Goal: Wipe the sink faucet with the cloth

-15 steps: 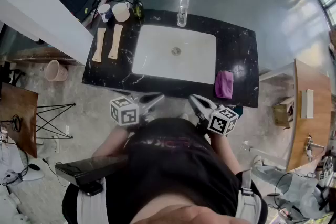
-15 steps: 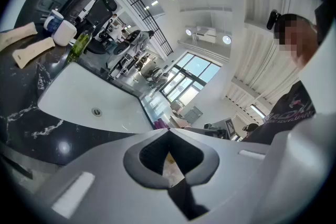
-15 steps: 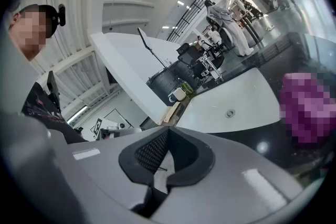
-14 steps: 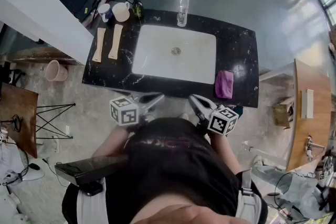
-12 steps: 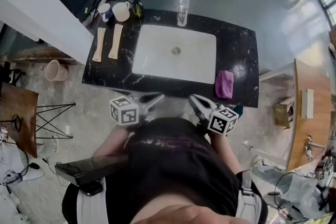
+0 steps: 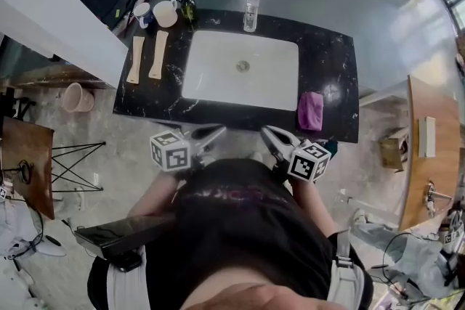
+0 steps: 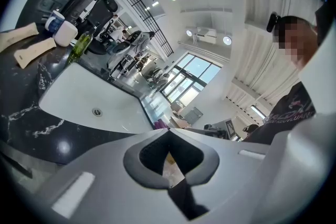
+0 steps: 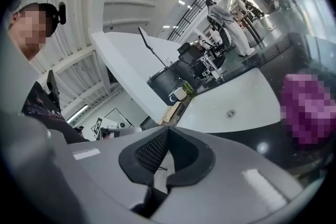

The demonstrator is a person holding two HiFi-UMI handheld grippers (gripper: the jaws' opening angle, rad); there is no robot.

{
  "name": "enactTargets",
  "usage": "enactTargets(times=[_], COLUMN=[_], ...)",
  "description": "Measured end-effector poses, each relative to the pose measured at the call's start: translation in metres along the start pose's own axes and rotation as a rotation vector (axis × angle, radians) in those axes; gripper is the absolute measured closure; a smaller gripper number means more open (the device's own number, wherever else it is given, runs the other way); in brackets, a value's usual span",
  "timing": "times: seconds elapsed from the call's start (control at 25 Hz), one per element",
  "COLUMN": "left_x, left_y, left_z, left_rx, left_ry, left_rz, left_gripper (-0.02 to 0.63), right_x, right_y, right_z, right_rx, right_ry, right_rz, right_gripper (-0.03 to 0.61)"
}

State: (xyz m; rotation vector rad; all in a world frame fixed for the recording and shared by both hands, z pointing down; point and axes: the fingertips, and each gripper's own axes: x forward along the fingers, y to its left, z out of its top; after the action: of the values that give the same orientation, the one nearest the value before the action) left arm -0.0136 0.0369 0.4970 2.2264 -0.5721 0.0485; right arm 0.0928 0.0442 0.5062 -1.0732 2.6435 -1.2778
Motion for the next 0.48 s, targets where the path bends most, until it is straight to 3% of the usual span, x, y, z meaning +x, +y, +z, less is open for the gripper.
enactTargets(times=[0.12,0.24,0.32,0.48], left_x=[-0.001,-0.003,-0.005,0.002], left_y=[0.001,0.002,0.003,0.002], left_z=[0.001,0.004,0.004,-0.008], left_rx=[-0.004,0.001,0.006,-0.026], left_ry=[-0.001,-0.007,-0.006,0.001], left_rz=[0.0,0.009,0.018,0.003], left_gripper=[0.614,0.614,0.614,0.614], right_x=[-0.002,-0.016,-0.044,-0.126], right_y=[-0.006,-0.037,-0.076,-0.176], right_z=[0.006,0.024,0.038,0.051], right_rx=[0.007,0.01,0.014,0.059], right_ry=[-0.021,-0.075,-0.106,-0.089], right_rz=[-0.018,-0.126,-0.262,-0.603], right_gripper=[0.566,0.565,0.498,0.491])
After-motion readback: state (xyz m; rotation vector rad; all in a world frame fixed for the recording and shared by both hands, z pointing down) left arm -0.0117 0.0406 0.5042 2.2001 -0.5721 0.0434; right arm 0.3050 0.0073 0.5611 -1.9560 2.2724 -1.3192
